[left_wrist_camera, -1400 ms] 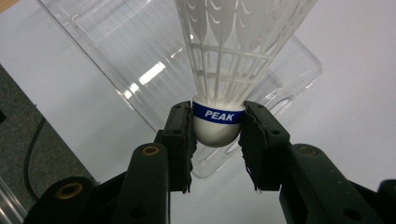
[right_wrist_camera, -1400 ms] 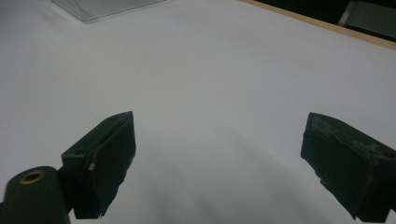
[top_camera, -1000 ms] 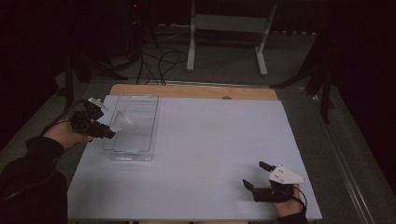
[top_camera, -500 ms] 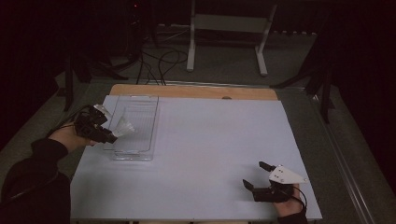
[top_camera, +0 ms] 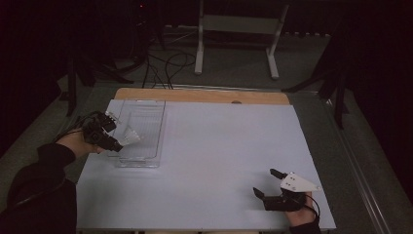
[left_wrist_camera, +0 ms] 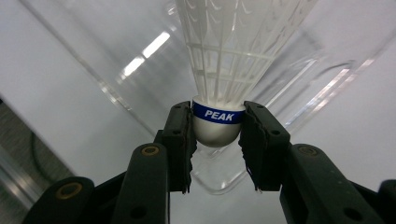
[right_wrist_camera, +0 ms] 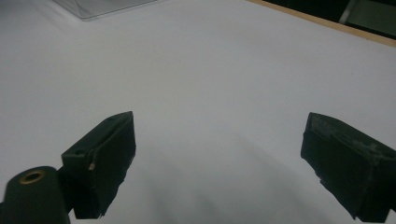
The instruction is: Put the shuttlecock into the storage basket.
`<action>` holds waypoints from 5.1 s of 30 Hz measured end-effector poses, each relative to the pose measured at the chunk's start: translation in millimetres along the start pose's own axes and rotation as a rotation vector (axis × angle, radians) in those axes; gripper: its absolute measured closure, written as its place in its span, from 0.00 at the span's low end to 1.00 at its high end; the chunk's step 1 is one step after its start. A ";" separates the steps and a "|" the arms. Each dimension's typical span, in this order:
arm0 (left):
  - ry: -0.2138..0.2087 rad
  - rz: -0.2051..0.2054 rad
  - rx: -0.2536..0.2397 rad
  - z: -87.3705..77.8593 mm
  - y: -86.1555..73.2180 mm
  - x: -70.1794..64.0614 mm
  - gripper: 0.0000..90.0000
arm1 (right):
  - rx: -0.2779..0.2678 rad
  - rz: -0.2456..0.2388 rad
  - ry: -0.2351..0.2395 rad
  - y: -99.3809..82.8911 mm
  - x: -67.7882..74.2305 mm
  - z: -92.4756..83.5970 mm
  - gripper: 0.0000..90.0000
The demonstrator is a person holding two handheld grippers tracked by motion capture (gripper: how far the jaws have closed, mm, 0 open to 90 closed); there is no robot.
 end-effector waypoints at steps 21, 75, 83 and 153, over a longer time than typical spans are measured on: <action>0.041 -0.005 0.050 -2.0 9.5 -7.1 0.49 | 0.000 0.001 -0.001 0.2 -0.3 -0.6 0.11; -0.060 0.050 -0.191 -0.9 43.5 -51.0 0.00 | -0.008 0.000 0.001 0.4 -0.9 -1.1 0.11; -0.061 0.069 -0.224 -0.3 50.0 -59.2 0.00 | -0.007 0.000 0.002 0.3 -0.8 -1.0 0.11; -0.206 0.251 -0.390 46.5 93.8 -144.9 0.00 | -0.012 -0.004 0.003 1.1 -1.4 -2.0 0.11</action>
Point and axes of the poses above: each handheld gripper's, and its own axes: z roughly forward along the jaws, y roughly out of its top, x roughly to its left, the point moved 1 cm from there along z, roughly forward along the jaws, and after that the axes turned 13 degrees about -x, right-handed, at the moved point
